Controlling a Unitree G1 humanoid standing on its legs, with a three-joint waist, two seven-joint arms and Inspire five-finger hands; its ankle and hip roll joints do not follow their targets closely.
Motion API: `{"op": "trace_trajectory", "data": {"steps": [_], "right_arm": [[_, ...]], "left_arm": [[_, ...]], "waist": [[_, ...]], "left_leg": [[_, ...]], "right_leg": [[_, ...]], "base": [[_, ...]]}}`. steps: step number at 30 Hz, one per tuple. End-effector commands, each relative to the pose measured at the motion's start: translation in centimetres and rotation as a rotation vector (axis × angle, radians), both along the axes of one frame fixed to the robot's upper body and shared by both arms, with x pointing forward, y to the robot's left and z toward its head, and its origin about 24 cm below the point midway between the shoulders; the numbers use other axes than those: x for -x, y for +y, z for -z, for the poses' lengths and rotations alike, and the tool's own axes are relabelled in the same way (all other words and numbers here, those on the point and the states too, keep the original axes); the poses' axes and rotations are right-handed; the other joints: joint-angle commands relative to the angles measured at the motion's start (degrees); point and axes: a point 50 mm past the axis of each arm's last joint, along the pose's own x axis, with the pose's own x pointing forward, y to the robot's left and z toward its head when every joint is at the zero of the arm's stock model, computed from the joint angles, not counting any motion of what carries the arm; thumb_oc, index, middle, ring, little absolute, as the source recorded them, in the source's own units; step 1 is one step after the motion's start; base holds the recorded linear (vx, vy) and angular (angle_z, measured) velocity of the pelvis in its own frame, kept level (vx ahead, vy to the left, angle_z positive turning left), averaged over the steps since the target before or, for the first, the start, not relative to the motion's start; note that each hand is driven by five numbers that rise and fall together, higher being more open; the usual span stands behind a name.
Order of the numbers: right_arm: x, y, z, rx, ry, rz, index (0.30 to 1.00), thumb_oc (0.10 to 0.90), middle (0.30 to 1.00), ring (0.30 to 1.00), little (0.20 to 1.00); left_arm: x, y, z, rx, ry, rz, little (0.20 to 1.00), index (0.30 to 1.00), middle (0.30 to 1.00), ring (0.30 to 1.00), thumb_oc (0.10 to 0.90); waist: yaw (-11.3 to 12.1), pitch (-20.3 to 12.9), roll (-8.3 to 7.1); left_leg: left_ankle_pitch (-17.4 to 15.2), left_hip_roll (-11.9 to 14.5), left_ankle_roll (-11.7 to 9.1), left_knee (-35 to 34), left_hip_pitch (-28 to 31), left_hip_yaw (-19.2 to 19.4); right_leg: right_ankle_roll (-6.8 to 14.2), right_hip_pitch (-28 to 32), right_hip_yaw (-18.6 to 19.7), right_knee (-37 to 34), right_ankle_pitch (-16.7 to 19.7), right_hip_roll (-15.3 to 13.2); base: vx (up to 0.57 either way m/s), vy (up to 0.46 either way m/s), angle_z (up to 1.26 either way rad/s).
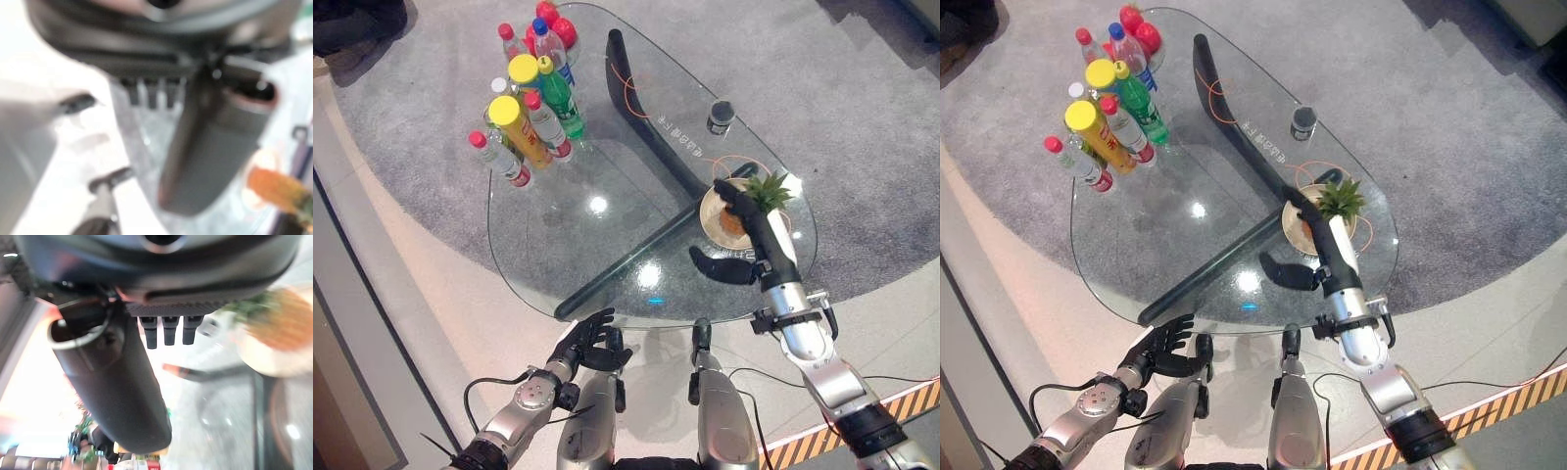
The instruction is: Pick up the fruit to the plate
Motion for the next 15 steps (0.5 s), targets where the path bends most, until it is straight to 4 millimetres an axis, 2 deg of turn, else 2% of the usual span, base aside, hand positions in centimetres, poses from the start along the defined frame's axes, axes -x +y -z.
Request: {"op": "trace_trajectory", "data": {"steps": [1,4,6,9,11,12,15], "right_arm": [[0.6,1.3,-0.7,-0.074,-0.005,-0.146,0.900,0.800,0.900,0.900,0.900],[1.6,1.0,3.2,-0.042,0.189,-0.147,0.900,0.800,0.900,0.900,0.900],[2.7,0.3,6.5,-0.028,0.369,-0.128,0.900,0.800,0.900,0.900,0.900],[3.9,-0.3,9.1,-0.007,0.495,-0.106,0.900,0.800,0.900,0.900,0.900],[5.5,-1.0,12.0,0.000,0.667,-0.075,0.900,0.800,0.900,0.900,0.900],[7.0,-1.7,14.6,0.005,0.790,-0.018,0.900,0.800,0.900,0.900,0.900],[8.6,-2.3,16.9,0.009,0.939,0.029,0.900,0.800,0.900,0.900,0.900]], "left_arm": [[1.9,0.3,1.0,0.050,0.017,-0.004,0.900,0.900,0.900,0.900,0.800],[3.1,1.2,2.3,0.046,0.084,-0.058,0.900,0.900,0.900,0.900,0.800],[3.9,1.9,3.3,0.055,0.137,-0.107,0.900,0.900,0.900,0.900,0.800],[4.5,2.3,4.0,0.057,0.173,-0.143,0.900,0.900,0.900,0.900,0.800],[5.3,2.7,5.0,0.060,0.224,-0.194,0.900,0.900,0.900,0.900,0.800],[6.1,3.0,5.9,0.058,0.271,-0.239,0.900,0.900,0.900,0.900,0.800],[6.8,3.2,6.7,0.047,0.309,-0.273,0.900,0.900,0.900,0.900,0.800]], "waist": [[-0.5,-9.2,-0.45],[-0.9,-11.7,-0.82],[-1.0,-13.5,-1.00],[-1.0,-14.9,-1.24],[-1.0,-16.4,-1.47],[-0.8,-18.1,-1.70],[-0.6,-19.3,-1.74]], "left_leg": [[-5.1,-1.9,0.4,3.7,-0.4,0.7],[-4.7,-1.4,0.2,2.0,1.5,1.0],[-4.3,-1.1,0.1,0.7,2.9,1.1],[-4.1,-0.8,-0.1,-0.2,3.8,1.2],[-4.0,-0.5,-0.2,-1.2,5.0,1.3],[-3.9,-0.3,-0.2,-2.1,6.2,1.5],[-3.7,-0.1,-0.2,-3.0,7.2,1.5]], "right_leg": [[-0.1,1.5,-2.3,4.3,-5.1,2.6],[-0.1,3.1,-2.4,3.5,-5.1,2.9],[-0.2,4.3,-2.4,2.7,-5.0,3.1],[-0.2,5.3,-2.6,1.9,-4.9,3.0],[-0.3,6.5,-2.8,1.2,-4.8,3.0],[-0.3,7.8,-3.1,0.4,-4.7,2.9],[-0.3,8.9,-3.3,-0.2,-4.6,2.8]], "base": [[0.04,-0.037,-0.16],[0.05,-0.031,-0.13],[0.05,-0.023,-0.06],[0.04,-0.018,-0.03],[0.07,-0.031,-0.02],[0.08,-0.035,-0.02],[0.03,-0.014,-0.02]]}}
